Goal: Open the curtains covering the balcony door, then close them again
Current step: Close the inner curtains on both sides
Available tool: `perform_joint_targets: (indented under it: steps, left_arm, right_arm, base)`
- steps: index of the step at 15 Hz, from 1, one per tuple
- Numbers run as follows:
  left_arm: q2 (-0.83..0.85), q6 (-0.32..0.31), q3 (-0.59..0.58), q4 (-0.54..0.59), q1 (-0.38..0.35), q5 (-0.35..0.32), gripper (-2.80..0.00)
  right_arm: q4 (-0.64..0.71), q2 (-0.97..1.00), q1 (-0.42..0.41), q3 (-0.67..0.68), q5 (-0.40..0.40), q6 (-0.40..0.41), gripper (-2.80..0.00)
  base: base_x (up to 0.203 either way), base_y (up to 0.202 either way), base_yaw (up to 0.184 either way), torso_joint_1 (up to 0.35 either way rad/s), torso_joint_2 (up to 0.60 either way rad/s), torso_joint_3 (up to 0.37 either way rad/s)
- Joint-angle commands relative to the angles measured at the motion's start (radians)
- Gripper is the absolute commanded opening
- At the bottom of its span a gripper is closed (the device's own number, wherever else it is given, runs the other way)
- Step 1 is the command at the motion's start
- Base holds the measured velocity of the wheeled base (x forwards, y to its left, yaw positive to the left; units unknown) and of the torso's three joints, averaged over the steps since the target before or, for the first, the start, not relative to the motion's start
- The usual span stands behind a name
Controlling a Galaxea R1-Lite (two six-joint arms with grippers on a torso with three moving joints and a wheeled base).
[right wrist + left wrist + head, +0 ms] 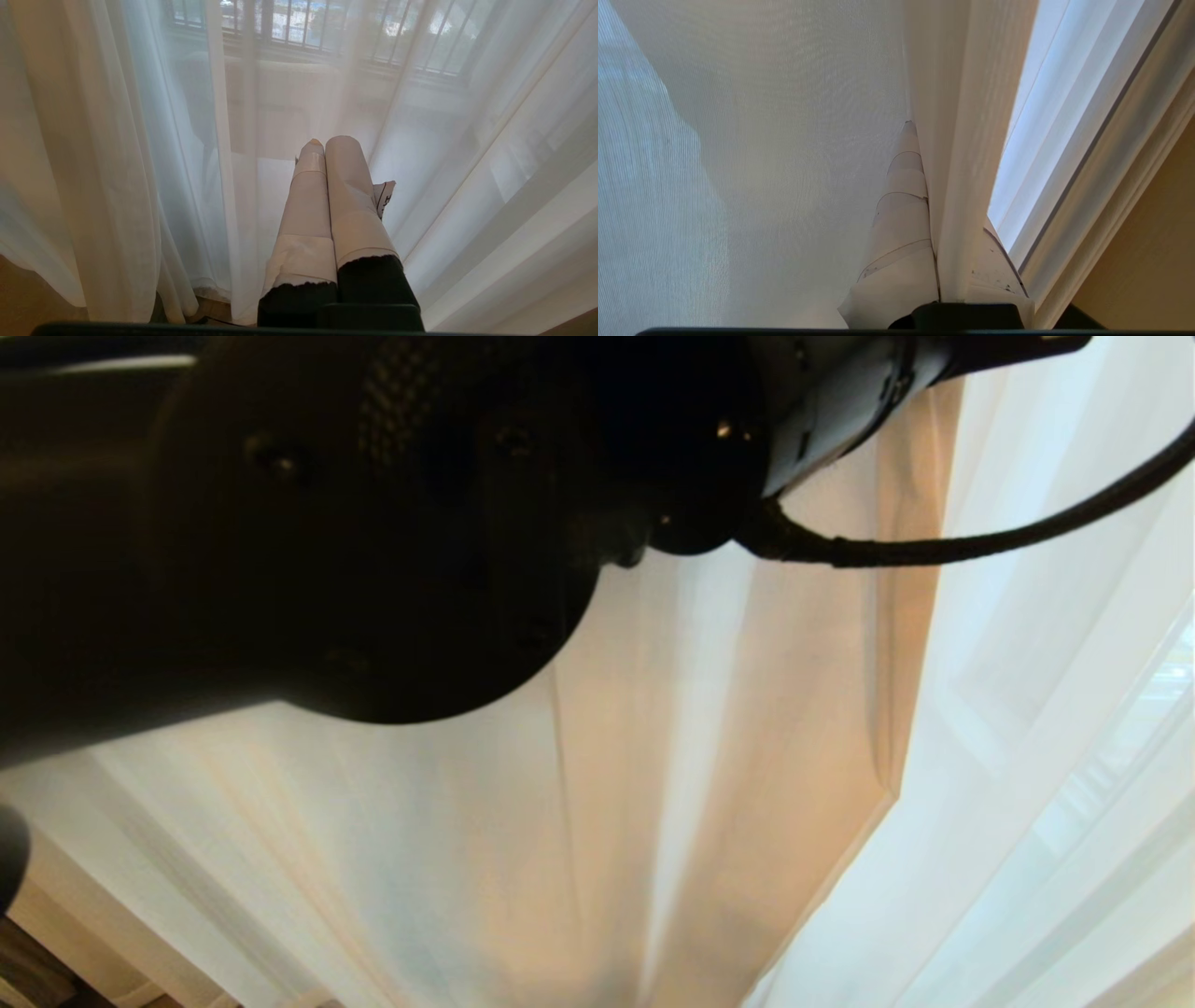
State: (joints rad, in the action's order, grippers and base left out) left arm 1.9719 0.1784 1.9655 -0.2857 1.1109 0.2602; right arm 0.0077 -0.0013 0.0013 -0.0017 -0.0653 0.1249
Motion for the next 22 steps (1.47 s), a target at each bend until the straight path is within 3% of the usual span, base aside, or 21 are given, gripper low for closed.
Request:
perform_joint_targets:
  steps: [1, 6, 7, 11, 22]
  left_arm:
    - [0.016, 0.001, -0.004, 0.005, 0.001, 0.001, -2.80]
    - [0.016, -0.002, -0.004, 0.003, -0.014, 0.008, -2.80]
    - [0.013, -0.002, -0.004, 0.002, -0.016, 0.018, 0.00]
    - [-0.020, -0.002, -0.005, 0.003, -0.034, 0.032, 0.00]
    - [-0.300, -0.011, -0.264, 0.015, -0.158, 0.271, 0.00]
  right_arm:
    - [0.000, 0.001, 0.000, 0.000, -0.001, 0.001, -2.80]
    - [0.000, 0.001, 0.000, 0.000, -0.001, 0.001, -2.80]
    - [0.000, 0.001, 0.000, 0.000, -0.001, 0.001, -2.80]
    - [0.000, 0.001, 0.000, 0.000, -0.001, 0.001, -2.80]
    - [0.000, 0.001, 0.000, 0.000, -0.001, 0.001, -2.80]
  base:
    - [0.000, 0.000, 0.000, 0.000, 0.00, 0.000]
    - [0.000, 0.000, 0.000, 0.000, 0.00, 0.000]
    - [0.000, 0.000, 0.000, 0.000, 0.00, 0.000]
    - [0.000, 0.000, 0.000, 0.000, 0.00, 0.000]
    - [0.000, 0.000, 0.000, 0.000, 0.00, 0.000]
